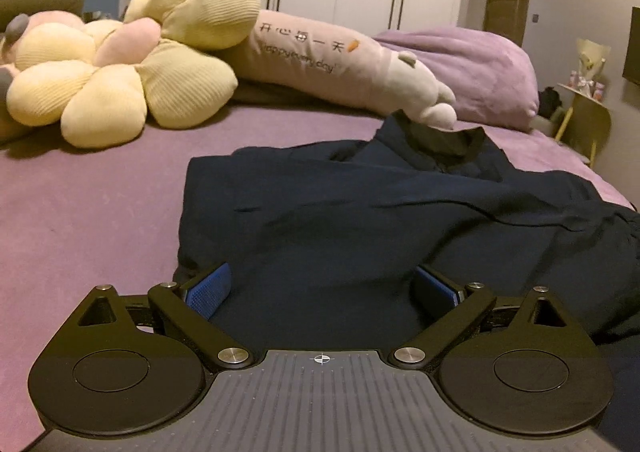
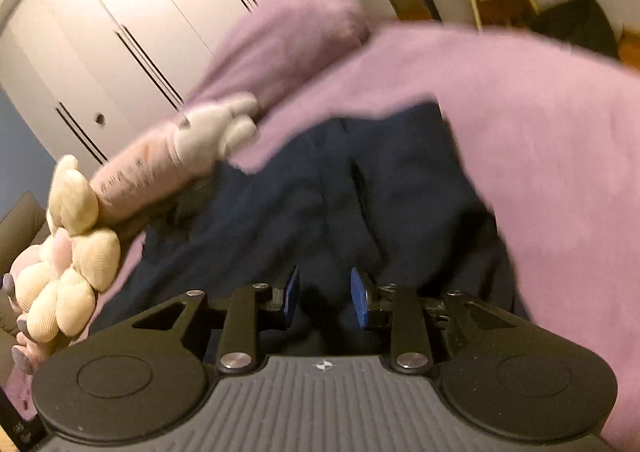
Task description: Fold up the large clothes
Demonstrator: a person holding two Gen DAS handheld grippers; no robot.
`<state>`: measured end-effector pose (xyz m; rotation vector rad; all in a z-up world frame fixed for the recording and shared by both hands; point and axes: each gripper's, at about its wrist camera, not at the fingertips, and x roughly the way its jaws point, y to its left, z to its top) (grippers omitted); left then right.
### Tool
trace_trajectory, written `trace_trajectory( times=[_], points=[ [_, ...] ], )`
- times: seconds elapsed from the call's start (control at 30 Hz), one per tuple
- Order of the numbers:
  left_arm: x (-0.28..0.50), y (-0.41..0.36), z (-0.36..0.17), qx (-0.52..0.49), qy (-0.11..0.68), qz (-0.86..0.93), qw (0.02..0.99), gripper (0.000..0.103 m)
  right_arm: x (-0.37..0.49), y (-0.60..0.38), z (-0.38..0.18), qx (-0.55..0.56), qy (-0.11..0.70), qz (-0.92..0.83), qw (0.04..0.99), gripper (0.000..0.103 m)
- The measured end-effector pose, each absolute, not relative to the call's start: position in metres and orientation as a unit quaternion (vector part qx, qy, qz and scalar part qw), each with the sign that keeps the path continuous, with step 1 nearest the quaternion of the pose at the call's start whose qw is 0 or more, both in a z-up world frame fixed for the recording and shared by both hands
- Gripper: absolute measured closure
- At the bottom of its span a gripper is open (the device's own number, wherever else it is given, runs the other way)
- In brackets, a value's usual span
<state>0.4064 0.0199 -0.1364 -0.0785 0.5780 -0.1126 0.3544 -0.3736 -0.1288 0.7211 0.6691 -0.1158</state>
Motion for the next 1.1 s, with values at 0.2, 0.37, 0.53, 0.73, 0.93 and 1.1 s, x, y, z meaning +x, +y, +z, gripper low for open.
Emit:
trace_trajectory(
  times=[0.2, 0.37, 0.53, 0.73, 0.93, 1.1],
  points=[
    [0.401, 0.018, -0.128, -0.023, 0.303, -0.053, 0.951, 0.002, 0.371, -0.382, -0.140, 0.435, 0.325, -0.057, 0.838, 0.088],
    [0.399, 0.017, -0.131, -0.016, 0.314, -0.062, 0.947, 0.002, 0.339, -0.400, -0.146, 0.512, 0.265, -0.015, 0.817, 0.090],
    [0.397, 0.008, -0.134, 0.014, 0.324, -0.054, 0.944, 0.002, 0.345, -0.378, -0.154, 0.369, 0.315, -0.057, 0.872, 0.092],
    [0.385, 0.017, -0.127, 0.002, 0.341, -0.064, 0.938, 0.002, 0.331, -0.378, -0.129, 0.365, 0.326, -0.073, 0.869, 0.083],
    [0.389, 0.003, -0.128, 0.028, 0.360, -0.034, 0.932, 0.002, 0.336, -0.378, -0.132, 0.352, 0.360, -0.100, 0.859, 0.086],
    [0.391, -0.001, -0.128, 0.034, 0.367, -0.024, 0.929, 0.002, 0.348, -0.387, -0.148, 0.388, 0.369, -0.114, 0.837, 0.100]
  ],
)
